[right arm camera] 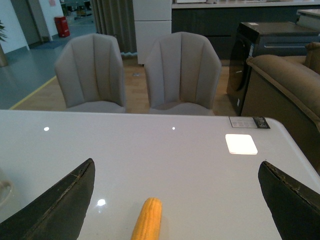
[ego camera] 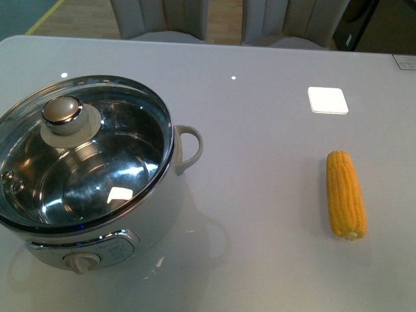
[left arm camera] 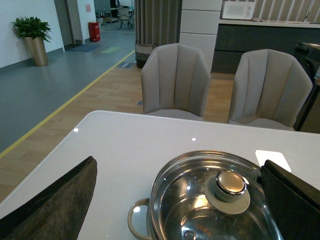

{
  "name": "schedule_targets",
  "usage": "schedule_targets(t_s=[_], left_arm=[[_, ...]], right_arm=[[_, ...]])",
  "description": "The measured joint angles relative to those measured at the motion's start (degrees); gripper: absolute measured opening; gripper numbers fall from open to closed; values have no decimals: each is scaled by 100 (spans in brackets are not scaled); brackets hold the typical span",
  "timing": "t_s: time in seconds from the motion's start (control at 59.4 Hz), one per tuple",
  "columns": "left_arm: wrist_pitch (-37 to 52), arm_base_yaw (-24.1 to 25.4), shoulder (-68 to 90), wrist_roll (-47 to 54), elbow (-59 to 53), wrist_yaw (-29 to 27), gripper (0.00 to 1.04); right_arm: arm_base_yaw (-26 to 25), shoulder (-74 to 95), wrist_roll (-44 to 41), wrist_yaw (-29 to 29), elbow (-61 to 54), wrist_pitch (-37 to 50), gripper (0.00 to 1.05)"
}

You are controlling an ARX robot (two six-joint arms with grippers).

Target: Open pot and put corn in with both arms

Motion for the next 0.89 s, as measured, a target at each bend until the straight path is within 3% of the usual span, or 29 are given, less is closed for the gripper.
schedule_targets(t_s=[0.691,0.775,0.893], left_arm=[[-2,0,2,-2,2,-2,98],[-1508,-188,898,-546,619,-470,98],[-1714,-221,1458,-782,776,-389,98]], right_arm=[[0,0,0,0,0,0,96],[0,0,0,2,0,0,96],[0,-4,0,-2,0,-2,96]])
